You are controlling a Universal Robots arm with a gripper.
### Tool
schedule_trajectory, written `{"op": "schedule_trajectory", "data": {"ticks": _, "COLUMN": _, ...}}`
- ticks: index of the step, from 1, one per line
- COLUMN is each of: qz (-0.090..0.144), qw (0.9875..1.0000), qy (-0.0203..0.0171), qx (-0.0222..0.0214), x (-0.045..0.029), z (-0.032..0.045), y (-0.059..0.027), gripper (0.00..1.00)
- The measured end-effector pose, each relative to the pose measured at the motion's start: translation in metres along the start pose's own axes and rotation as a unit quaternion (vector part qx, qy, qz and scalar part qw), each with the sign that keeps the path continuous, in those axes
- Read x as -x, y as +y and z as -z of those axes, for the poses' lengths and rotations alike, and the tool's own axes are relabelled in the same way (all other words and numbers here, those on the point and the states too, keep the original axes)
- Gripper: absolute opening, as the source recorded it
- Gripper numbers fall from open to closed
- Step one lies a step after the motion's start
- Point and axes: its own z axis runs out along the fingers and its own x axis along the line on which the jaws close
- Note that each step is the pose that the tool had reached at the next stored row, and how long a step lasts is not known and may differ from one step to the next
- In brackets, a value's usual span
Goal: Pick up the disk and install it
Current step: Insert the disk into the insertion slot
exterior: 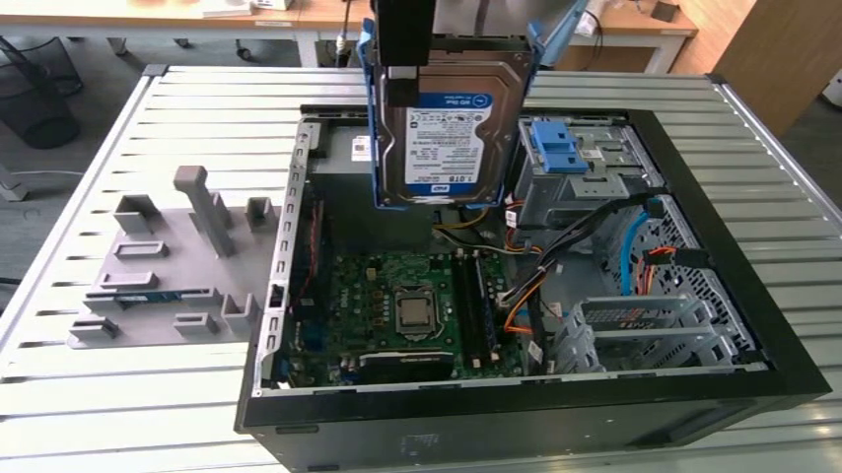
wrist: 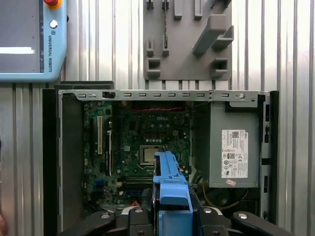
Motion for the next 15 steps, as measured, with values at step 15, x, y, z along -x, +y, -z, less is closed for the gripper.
{"op": "schedule_trajectory", "data": {"ticks": 15, "qz": -0.003, "qw": 1.0, "qy": 0.0, "qx": -0.0001, "x": -0.0146, "z": -0.0027, "y": -0.0131, "gripper": 0.36}}
